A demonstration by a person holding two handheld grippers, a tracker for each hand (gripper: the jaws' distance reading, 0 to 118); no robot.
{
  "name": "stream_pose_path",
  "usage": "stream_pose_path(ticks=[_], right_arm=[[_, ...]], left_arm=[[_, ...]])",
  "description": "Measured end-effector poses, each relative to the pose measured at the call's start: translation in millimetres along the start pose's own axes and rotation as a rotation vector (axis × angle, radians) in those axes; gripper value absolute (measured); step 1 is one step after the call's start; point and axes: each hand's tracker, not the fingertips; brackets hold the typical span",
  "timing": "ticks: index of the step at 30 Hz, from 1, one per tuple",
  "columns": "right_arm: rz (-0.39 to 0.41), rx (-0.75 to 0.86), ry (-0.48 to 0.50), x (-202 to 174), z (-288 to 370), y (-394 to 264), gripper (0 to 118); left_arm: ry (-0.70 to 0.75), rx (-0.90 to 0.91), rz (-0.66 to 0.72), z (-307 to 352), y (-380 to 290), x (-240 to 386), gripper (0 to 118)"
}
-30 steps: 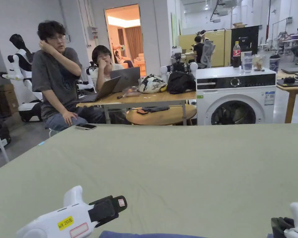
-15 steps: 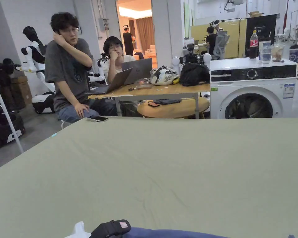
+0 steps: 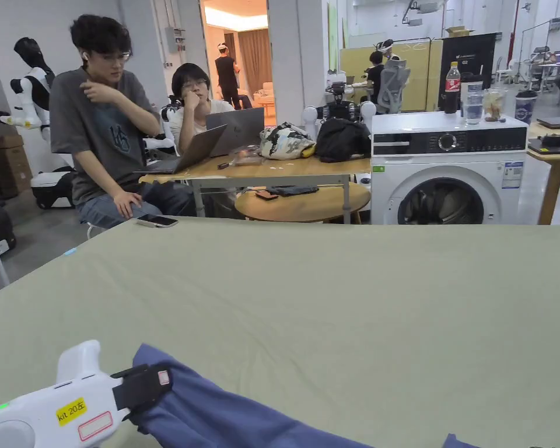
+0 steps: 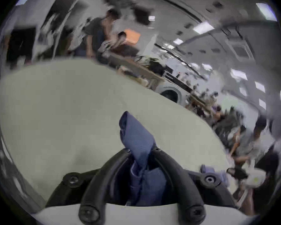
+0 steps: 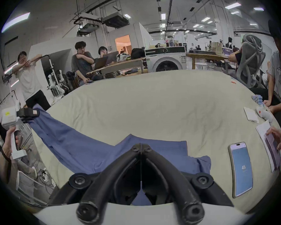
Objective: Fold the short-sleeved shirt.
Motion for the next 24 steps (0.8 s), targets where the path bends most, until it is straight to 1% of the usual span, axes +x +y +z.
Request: stream_pose_path(ticks=[2,3,5,6,8,9,10,11,12,14,15,17,18,19,20,21,22,23,24], right_arm=[[-0.008,0.005,0.004,-2,1,0,0],[-0.010,0.009,0.011,-2,2,0,0],[-0.012,0.010,0.022,-4,6,-1,0],[-0.011,0.010,0.023,-5,10,-2,0],[-0.009,0.014,0.018,-6,20,-6,0],[-0.013,0.015,0.014,-4,24,-8,0],[-0.019,0.015,0.014,-2,26,-11,0],[-0.024,0.009,0.011,1,27,-13,0],[-0.025,-0.001,0.001,4,28,-14,0],[-0.011,-0.016,-0.010,8,28,-16,0],[-0.006,-0.016,-0.012,12,29,-17,0],[-0.013,-0.009,-0.009,17,31,-15,0],[-0.033,0.004,-0.006,20,31,-14,0],[-0.052,0.022,0.003,22,30,-12,0],[-0.071,0.038,0.012,23,30,-11,0],[-0.085,0.045,0.014,23,29,-9,0],[-0.093,0.046,0.018,23,27,-8,0],[-0.096,0.044,0.023,22,26,-7,0],[-0.095,0.041,0.024,20,25,-6,0]], left_arm=[[-0.092,-0.024,-0.091,-11,-5,49,8],[-0.130,-0.069,-0.144,-25,-12,75,8],[-0.172,-0.120,-0.183,-55,-36,117,8],[-0.221,-0.197,-0.191,-71,-48,134,8],[-0.245,-0.320,-0.233,-108,-80,165,8],[-0.229,-0.324,-0.251,-117,-92,176,10],[-0.238,-0.316,-0.250,-125,-101,186,21],[-0.289,-0.328,-0.232,-129,-106,190,49],[-0.336,-0.351,-0.190,-132,-109,194,64],[-0.450,-0.333,-0.126,-122,-105,195,65],[-0.499,-0.297,-0.131,-116,-100,194,65],[-0.454,-0.255,-0.145,-106,-90,187,65],[-0.430,-0.224,-0.110,-105,-88,181,64],[-0.431,-0.220,-0.062,-109,-90,176,55],[-0.418,-0.254,-0.010,-119,-93,174,26],[-0.405,-0.293,0.027,-127,-101,172,4],[-0.410,-0.315,0.033,-135,-109,171,2],[-0.407,-0.355,0.044,-144,-119,172,2],[-0.373,-0.425,0.051,-156,-130,174,2]])
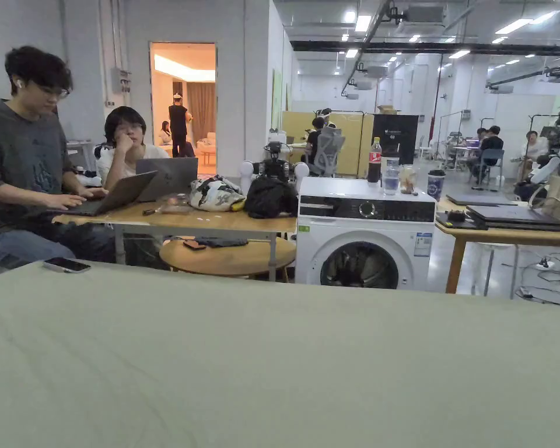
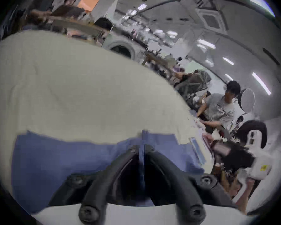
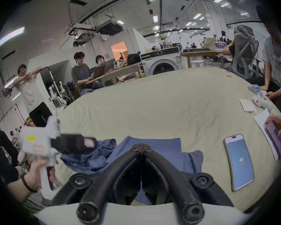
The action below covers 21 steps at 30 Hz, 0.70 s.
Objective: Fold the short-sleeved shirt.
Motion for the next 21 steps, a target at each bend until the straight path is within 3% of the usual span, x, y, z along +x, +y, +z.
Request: stream_pose_path(ticks=[3,7,8,9,11,12,17,21], right_arm=[[0.009,-0.012,0.004,-7,-3,-3,0],[0.016,-0.034,0.019,-12,-10,-9,0],[0.020,-0.043,0.023,-13,-13,-9,0],[0.026,-0.056,0.026,-14,-15,-9,0],[0.044,-0.064,0.023,-16,-20,-9,0],[0.046,-0.070,0.022,-15,-21,-9,0],[0.039,-0.089,0.028,-14,-28,-10,0],[0.018,-0.095,0.041,-14,-28,-11,0]], left_arm=[[-0.022,-0.112,0.024,-27,-26,-10,0],[-0.059,-0.034,0.029,-8,-23,-2,0],[-0.094,-0.011,0.014,6,-19,-1,7],[-0.111,0.032,-0.003,22,-16,-4,26],[-0.087,0.125,0.003,56,-7,-15,82],[-0.069,0.145,0.022,74,0,-26,91],[-0.016,0.223,0.241,128,3,-99,91],[-0.042,0.202,0.440,114,-19,-134,91]])
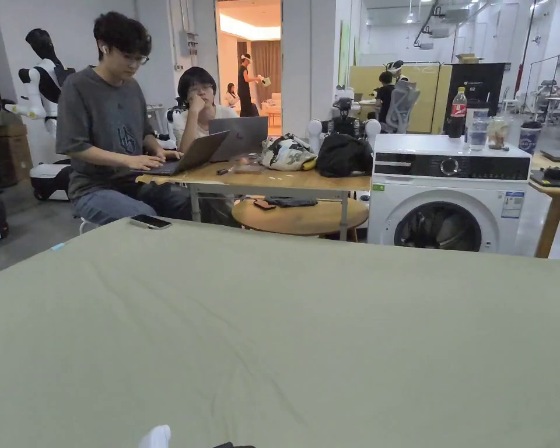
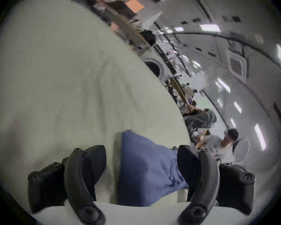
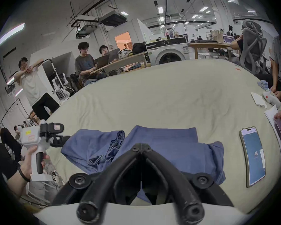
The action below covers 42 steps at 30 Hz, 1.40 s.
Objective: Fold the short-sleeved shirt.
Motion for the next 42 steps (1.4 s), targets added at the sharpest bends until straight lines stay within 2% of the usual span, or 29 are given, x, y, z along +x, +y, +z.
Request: stream_pose_path(ticks=[2,4,5,6,7,8,13,16,20,22,25,28,32,34,35,36,37,39,41,42], right_arm=[[0.003,-0.003,-0.006,-1,1,0,0],[0.007,-0.005,-0.013,-1,4,1,0],[0.010,-0.003,-0.016,-1,7,1,0],[0.010,0.000,-0.019,-1,9,1,0],[0.009,0.003,-0.019,-1,9,1,0],[0.004,0.005,-0.020,0,9,2,0],[-0.017,0.005,-0.014,1,8,3,0],[0.004,0.003,-0.006,-3,3,7,0],[0.003,0.010,0.016,-3,-9,10,0],[-0.002,0.012,0.021,-6,-9,9,0],[-0.010,0.024,0.024,-6,1,6,0],[-0.031,0.049,0.004,0,17,2,0],[-0.037,0.063,-0.038,10,36,-4,0],[-0.038,0.066,-0.052,17,43,-10,0],[-0.042,0.071,-0.067,20,45,-12,0],[-0.051,0.072,-0.067,25,45,-13,0],[-0.068,0.074,-0.066,31,45,-14,0],[-0.100,0.079,-0.074,38,44,-18,0],[-0.120,0.079,-0.071,44,41,-19,0],[-0.129,0.075,-0.072,45,41,-19,0]], left_arm=[[-0.053,-0.038,0.041,-18,-11,-9,91],[-0.117,0.022,0.069,-28,-18,-4,90],[-0.123,0.020,0.110,-30,-18,-1,79],[-0.126,-0.026,0.157,-36,-17,2,55],[-0.133,-0.042,0.192,-42,-19,7,25],[-0.064,-0.061,0.132,-44,-23,2,12],[-0.094,0.041,0.138,-13,-15,7,7],[-0.025,0.124,-0.020,26,8,27,7],[0.155,0.187,-0.368,66,30,85,7],[0.189,0.183,-0.512,61,27,119,7],[0.169,0.127,-0.646,24,10,163,7],[0.124,-0.012,-0.717,-40,-24,191,7],[0.118,-0.208,-0.754,-118,-64,198,9],[0.119,-0.243,-0.754,-138,-78,197,26],[0.082,-0.254,-0.726,-140,-82,197,43],[-0.013,-0.268,-0.679,-137,-83,196,54],[-0.117,-0.272,-0.626,-131,-82,195,59],[-0.214,-0.223,-0.582,-111,-76,195,60],[-0.112,-0.146,-0.581,-99,-66,191,59],[-0.044,-0.110,-0.560,-99,-60,184,54]])
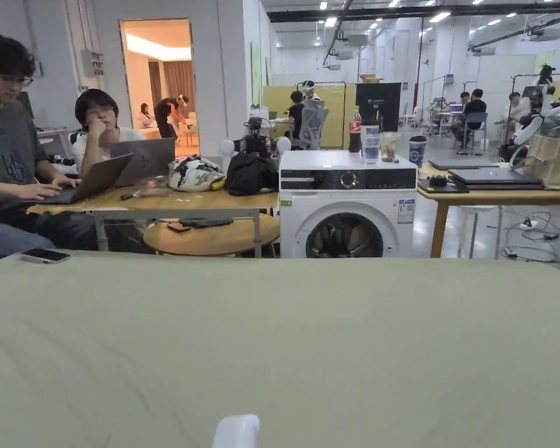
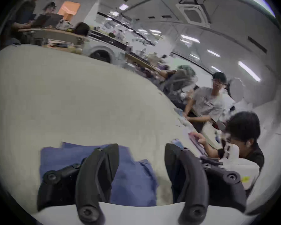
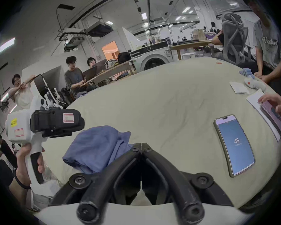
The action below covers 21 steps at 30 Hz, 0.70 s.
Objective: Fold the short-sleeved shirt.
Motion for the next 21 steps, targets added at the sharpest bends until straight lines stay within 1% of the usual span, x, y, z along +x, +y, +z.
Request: stream_pose_path(ticks=[1,2,3,4,5,6,7,8,9,10,11,12,13,14,15,16,18,19,20,21], right_arm=[[-0.002,-0.002,0.001,0,-1,0,0],[-0.003,-0.002,0.000,-1,-1,-1,0],[-0.005,-0.004,0.001,-2,-2,-1,0],[-0.002,-0.011,0.007,-5,-3,-2,0],[0.005,-0.020,0.013,-7,-5,-3,0],[0.014,-0.027,0.009,-11,-7,-4,0],[0.025,-0.038,0.008,-13,-9,-5,0],[0.035,-0.051,0.009,-17,-13,-5,0],[0.047,-0.068,0.014,-20,-15,-6,0],[0.059,-0.081,0.020,-23,-17,-6,0],[0.073,-0.097,0.028,-26,-19,-7,0],[0.096,-0.124,0.045,-30,-25,-7,0],[0.119,-0.154,0.061,-35,-31,-6,0],[0.145,-0.174,0.079,-41,-37,-5,0],[0.171,-0.196,0.105,-49,-43,-4,0],[0.177,-0.208,0.138,-56,-50,-2,0],[0.172,-0.259,0.212,-68,-65,2,0],[0.186,-0.270,0.218,-76,-72,5,0],[0.206,-0.289,0.208,-82,-80,7,0],[0.237,-0.326,0.172,-88,-89,9,0]], left_arm=[[0.032,0.002,0.044,-3,-1,-10,39],[0.026,-0.017,0.062,-8,-4,-18,9],[0.015,-0.055,0.074,-16,-10,-24,0],[0.019,-0.098,0.069,-24,-20,-25,0],[0.025,-0.193,0.035,-31,-28,-12,0],[0.054,-0.292,0.004,-46,-40,-12,0],[0.089,-0.338,-0.030,-58,-54,-12,0],[0.078,-0.323,-0.056,-60,-64,-12,0],[0.044,-0.259,-0.053,-59,-65,-9,0],[0.060,-0.251,-0.024,-54,-60,-9,0],[0.047,-0.260,0.031,-52,-55,-11,0],[0.028,-0.253,0.056,-48,-51,-14,0],[0.020,-0.247,0.046,-39,-45,-15,0],[0.009,-0.192,0.046,-30,-42,-13,0],[-0.017,-0.129,0.047,-15,-40,-13,1],[-0.063,-0.087,0.057,-3,-36,-16,13],[-0.074,-0.011,0.098,23,-28,-25,24],[-0.079,0.010,0.121,36,-26,-32,31],[-0.081,0.019,0.153,48,-24,-41,57],[-0.077,0.034,0.192,58,-22,-52,71]])
